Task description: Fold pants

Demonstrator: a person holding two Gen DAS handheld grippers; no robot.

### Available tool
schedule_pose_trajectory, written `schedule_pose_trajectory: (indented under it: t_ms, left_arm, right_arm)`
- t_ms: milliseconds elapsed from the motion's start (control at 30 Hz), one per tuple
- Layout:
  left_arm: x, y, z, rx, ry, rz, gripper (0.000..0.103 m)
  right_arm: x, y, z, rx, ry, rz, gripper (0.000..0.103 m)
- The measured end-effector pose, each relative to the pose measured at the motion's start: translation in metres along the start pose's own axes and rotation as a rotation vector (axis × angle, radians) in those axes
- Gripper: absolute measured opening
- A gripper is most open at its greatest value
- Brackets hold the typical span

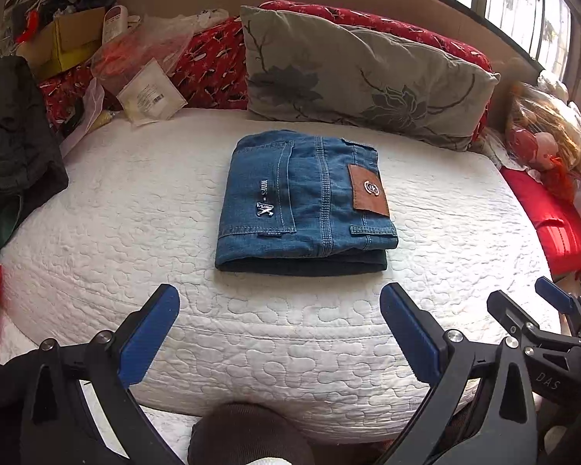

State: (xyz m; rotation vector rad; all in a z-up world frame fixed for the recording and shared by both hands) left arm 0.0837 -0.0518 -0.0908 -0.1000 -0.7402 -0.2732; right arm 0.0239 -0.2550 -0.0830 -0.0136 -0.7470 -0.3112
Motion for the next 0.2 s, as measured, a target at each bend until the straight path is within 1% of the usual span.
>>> schedule_pose_trajectory:
  t_ms: [100,200]
  left_arm:
    - [0.0051,0.0010,0.0062,0.020,-0.032,-0.007,0.103]
    - [0.0085,-0.0004,0.0100,0.008,-0.041,-0.001,0.103]
  right_arm:
    - [0.0007,-0.0013,-0.0002,0.001,0.002,-0.011,0.103]
    - [0.0027,-0.0029,0.0000,-0.001,0.001,-0.018,0.103]
Point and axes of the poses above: each gripper's, at about its wrist camera, not at the fingertips, and z roughly against the way its jaws point, y to its left, x to its top, the point moved 10 cm from there along -z, roughly the way its jaws point, and after that the axes turned 6 degrees about -z, right-handed, at the moved point
